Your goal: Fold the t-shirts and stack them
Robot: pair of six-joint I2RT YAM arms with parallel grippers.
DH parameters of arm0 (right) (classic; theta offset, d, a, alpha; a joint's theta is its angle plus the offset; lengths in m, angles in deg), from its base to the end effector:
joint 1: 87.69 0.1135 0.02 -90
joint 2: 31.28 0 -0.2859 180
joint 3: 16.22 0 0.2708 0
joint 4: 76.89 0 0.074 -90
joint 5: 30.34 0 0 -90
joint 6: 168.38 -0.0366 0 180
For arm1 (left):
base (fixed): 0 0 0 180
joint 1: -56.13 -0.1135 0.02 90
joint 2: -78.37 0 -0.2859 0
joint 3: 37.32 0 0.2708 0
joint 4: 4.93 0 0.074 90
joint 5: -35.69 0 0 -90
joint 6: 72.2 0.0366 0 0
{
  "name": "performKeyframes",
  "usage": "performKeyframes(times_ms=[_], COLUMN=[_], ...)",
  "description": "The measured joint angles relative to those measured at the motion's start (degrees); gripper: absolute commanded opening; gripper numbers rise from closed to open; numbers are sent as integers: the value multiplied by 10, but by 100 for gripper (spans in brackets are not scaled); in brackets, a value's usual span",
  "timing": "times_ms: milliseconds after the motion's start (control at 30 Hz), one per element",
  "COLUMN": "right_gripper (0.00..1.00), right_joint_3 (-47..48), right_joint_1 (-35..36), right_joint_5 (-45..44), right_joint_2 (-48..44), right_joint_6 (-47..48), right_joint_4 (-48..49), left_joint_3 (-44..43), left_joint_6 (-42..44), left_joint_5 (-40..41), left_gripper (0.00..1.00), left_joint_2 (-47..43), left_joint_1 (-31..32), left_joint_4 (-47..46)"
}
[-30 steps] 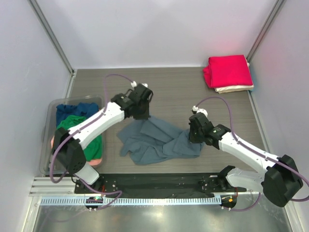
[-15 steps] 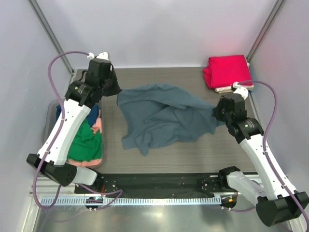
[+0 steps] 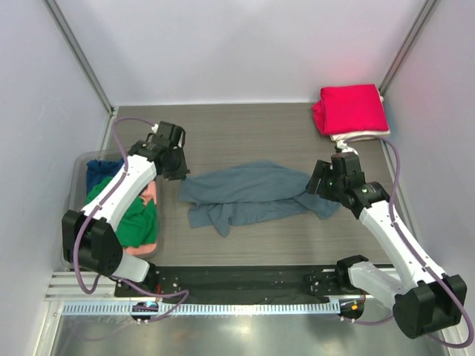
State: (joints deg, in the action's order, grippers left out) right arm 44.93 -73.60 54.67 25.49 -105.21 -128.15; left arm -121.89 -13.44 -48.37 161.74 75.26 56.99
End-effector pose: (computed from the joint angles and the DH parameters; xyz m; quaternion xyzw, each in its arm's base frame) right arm 0.2033 0.0478 0.2927 0.1190 0.9216 0.0904 0.3581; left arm 0.2958 -0.0986 0.3069 -0.1149 0.9595 -0.0620 0.2497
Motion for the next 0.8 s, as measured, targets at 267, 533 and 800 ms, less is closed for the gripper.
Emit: performKeyframes(times_ms=[267, 533, 800], right_gripper=[78, 71, 2], right_joint_3=[-78, -83, -82], right_joint_1=[42, 42, 37], right_joint_5=[32, -29, -76], right_joint_2=[85, 174, 233], right_joint_6=[-26, -24, -6], right_joint_4=[52, 94, 136], left_joint_3=[-20, -31, -18], left_joint_6=[4, 15, 17], left_joint_5=[-19, -37, -45], left_gripper=[0, 0, 0], left_joint_2=[0, 0, -15], left_joint_1=[-20, -35, -43], left_joint_4=[-31, -34, -33])
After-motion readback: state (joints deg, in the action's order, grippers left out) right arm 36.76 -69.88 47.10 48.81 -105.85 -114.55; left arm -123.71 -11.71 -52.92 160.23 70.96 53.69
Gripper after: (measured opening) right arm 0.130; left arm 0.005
